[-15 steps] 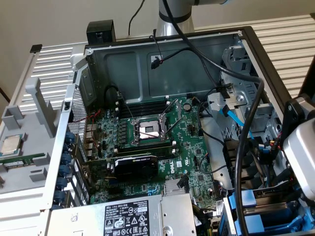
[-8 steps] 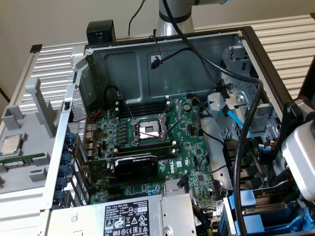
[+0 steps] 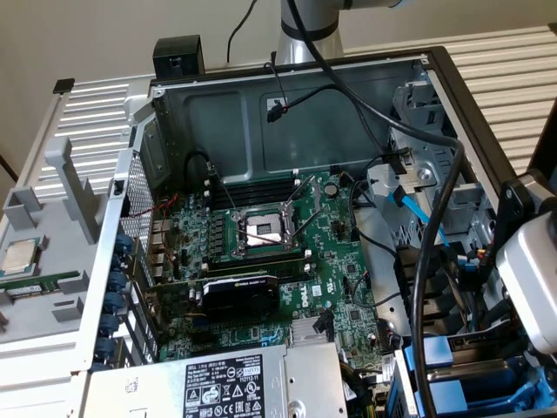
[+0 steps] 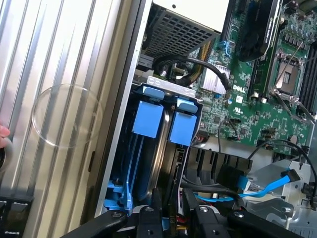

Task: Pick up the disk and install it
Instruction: 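Insert the first disk wire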

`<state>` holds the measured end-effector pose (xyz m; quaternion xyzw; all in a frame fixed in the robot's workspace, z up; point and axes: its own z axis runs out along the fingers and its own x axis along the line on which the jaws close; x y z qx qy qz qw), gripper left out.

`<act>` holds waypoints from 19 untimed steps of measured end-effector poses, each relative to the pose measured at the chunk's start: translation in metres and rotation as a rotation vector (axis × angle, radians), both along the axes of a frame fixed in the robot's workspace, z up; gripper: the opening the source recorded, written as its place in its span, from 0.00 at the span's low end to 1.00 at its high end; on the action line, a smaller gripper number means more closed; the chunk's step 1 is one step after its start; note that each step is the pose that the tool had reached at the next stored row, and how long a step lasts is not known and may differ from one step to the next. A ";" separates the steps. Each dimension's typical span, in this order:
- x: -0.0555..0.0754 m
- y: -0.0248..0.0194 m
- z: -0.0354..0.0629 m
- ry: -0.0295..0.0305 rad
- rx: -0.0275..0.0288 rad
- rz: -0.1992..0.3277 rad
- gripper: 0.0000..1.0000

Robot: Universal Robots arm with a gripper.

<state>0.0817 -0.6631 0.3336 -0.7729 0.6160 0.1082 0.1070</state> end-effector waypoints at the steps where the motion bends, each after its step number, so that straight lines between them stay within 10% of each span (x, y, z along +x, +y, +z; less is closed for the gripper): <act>1: 0.000 0.0000 -0.0001 0.0000 0.0000 0.000 0.30; 9: -0.001 -0.0002 -0.0009 0.0001 0.0014 0.000 0.30; 19: -0.001 -0.0049 -0.0008 0.0000 0.0242 0.002 0.30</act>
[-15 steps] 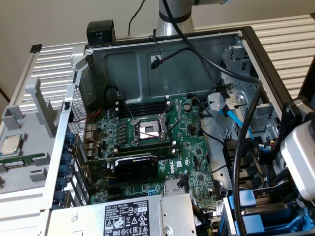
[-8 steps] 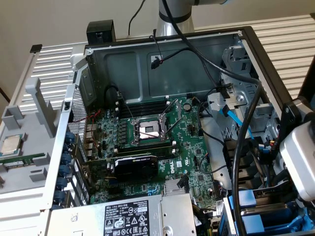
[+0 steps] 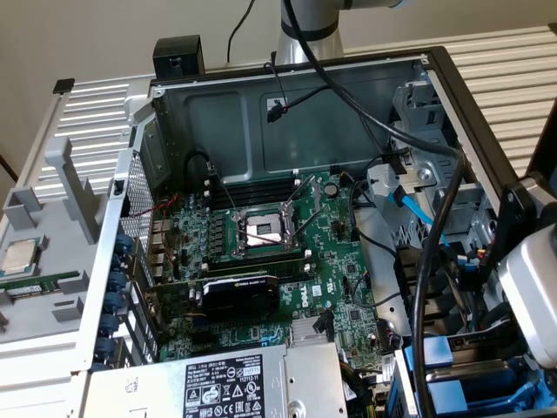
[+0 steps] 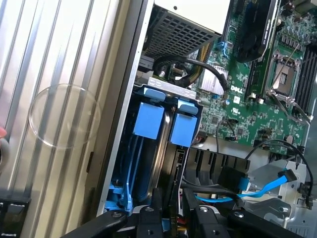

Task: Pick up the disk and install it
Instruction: 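Insert the first disk wire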

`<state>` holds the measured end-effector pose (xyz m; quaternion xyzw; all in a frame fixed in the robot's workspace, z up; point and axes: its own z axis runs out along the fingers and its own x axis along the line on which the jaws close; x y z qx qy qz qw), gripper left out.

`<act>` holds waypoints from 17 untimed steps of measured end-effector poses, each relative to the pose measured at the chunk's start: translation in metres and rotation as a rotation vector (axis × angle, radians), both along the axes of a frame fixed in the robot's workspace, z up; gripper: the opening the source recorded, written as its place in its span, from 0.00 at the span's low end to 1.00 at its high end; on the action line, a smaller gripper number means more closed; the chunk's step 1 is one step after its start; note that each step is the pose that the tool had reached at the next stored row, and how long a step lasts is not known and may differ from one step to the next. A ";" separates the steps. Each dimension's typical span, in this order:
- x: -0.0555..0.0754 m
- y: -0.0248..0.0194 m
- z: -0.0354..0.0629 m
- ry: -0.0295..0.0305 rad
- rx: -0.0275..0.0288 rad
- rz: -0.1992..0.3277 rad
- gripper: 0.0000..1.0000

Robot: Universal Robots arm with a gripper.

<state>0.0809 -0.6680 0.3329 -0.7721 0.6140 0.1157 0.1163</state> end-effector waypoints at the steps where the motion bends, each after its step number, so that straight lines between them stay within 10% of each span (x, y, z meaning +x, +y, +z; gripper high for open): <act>1: 0.000 -0.0001 0.0000 0.0000 0.0032 0.000 0.30; 5: 0.000 -0.0001 0.0001 0.0000 0.0115 0.001 0.30; 17: 0.000 -0.0004 -0.0012 0.0041 0.0120 0.001 0.30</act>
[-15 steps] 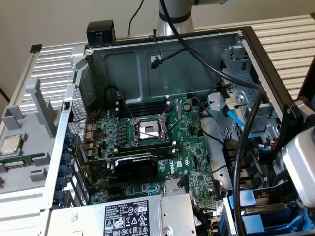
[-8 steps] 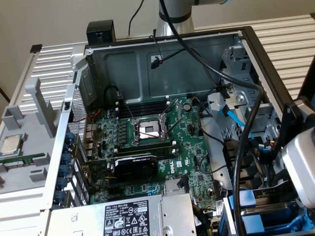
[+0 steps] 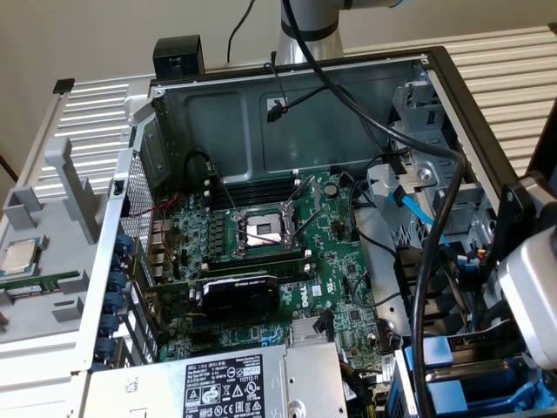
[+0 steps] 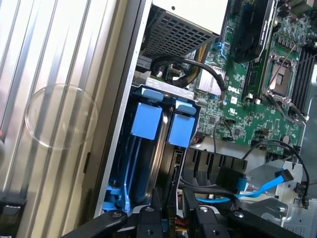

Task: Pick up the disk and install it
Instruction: 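Insert the first disk wire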

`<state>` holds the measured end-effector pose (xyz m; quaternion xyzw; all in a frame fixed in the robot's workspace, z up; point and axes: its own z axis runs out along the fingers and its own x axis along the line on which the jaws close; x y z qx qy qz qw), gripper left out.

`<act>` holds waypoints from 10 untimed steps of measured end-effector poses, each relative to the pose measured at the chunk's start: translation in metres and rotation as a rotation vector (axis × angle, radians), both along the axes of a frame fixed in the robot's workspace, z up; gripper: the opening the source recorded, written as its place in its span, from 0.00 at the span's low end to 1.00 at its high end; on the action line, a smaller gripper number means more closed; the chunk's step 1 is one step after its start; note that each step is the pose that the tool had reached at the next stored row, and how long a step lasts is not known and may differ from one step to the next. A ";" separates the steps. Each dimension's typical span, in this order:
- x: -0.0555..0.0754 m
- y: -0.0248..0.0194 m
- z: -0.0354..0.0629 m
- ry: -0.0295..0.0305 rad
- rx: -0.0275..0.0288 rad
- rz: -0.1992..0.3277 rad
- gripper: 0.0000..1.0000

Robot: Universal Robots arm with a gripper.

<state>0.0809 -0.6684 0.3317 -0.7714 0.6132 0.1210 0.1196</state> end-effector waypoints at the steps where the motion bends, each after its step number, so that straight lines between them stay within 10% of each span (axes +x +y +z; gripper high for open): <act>1: 0.000 0.0000 -0.0002 0.0000 0.0000 0.000 0.30; 10: 0.000 0.0000 -0.0017 0.0000 -0.0001 0.000 0.30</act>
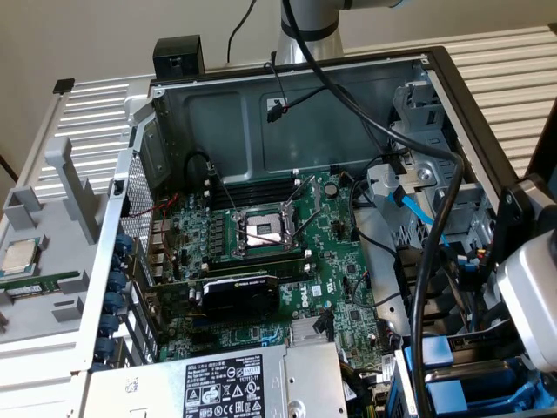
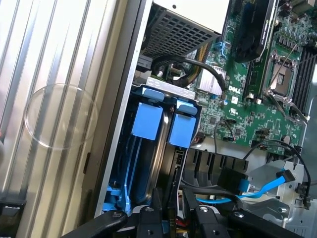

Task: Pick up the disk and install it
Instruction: 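Insert the first disk wire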

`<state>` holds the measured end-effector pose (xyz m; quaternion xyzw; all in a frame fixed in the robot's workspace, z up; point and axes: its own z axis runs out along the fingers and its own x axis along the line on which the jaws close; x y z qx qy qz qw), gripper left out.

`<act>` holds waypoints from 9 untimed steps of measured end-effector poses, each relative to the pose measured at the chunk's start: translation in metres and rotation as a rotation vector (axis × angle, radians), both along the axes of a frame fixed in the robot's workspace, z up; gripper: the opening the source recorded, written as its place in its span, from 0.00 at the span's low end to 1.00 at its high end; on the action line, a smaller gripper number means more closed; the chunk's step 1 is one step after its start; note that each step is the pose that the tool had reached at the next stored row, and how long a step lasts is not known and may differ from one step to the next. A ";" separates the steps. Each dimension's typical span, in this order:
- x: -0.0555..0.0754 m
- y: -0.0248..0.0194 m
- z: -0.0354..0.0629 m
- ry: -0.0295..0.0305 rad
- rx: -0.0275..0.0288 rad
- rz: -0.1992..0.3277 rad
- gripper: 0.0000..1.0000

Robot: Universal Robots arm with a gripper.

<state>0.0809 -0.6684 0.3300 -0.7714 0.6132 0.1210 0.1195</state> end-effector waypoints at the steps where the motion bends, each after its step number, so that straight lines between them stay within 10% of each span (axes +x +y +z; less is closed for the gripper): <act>1: 0.000 0.0000 0.0000 0.0000 0.0000 0.000 0.30; 9: 0.000 0.0000 -0.0001 0.0000 0.0002 0.000 0.17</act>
